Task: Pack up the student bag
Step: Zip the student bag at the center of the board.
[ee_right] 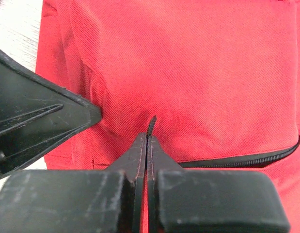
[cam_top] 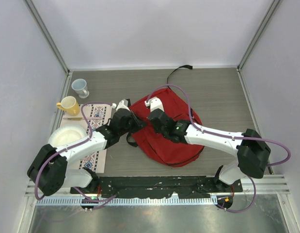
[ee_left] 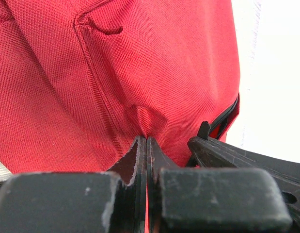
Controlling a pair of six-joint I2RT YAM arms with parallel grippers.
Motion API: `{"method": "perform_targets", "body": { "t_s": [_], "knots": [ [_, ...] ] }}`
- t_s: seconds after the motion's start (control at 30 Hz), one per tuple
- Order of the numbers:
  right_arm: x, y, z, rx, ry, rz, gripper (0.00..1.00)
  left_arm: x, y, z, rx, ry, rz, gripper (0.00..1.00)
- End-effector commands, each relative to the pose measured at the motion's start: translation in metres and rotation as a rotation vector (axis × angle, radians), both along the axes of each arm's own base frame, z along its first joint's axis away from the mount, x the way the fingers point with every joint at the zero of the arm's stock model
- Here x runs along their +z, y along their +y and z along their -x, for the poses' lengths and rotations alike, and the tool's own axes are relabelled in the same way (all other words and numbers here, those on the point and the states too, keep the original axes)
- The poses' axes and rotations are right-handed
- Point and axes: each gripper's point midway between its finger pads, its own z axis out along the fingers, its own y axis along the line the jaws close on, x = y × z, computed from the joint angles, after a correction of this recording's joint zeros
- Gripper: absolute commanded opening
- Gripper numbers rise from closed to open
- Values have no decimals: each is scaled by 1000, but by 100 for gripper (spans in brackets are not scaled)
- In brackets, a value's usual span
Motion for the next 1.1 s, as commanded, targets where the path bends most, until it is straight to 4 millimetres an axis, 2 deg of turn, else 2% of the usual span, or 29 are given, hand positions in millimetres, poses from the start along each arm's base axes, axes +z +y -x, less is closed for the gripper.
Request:
{"method": "perform_targets", "body": {
  "t_s": [0.0, 0.3, 0.7, 0.8, 0.83, 0.9, 0.93, 1.07],
  "knots": [
    [22, -11, -15, -114, -78, -68, 1, 24, -1, -4, -7, -72, 48, 0],
    [15, -38, -24, -185, -47, -101, 1, 18, 8, 1, 4, -65, 36, 0],
    [19, -28, -19, -121, -7, -199, 1, 22, 23, -3, -1, -57, 38, 0],
    [21, -20, -15, -93, 11, -232, 1, 26, 16, -3, -44, -60, 59, 15],
    [21, -18, -14, -85, 17, -238, 1, 28, 13, -4, -49, -60, 72, 24],
    [20, -18, -13, -86, 23, -250, 1, 28, 7, -3, -60, -40, 111, 35],
    [20, -17, -13, -81, 25, -254, 1, 31, 1, -2, -82, -41, 140, 45],
    [22, -17, -12, -82, 22, -261, 1, 31, -7, 0, -90, 2, 198, 53]
  ]
}}
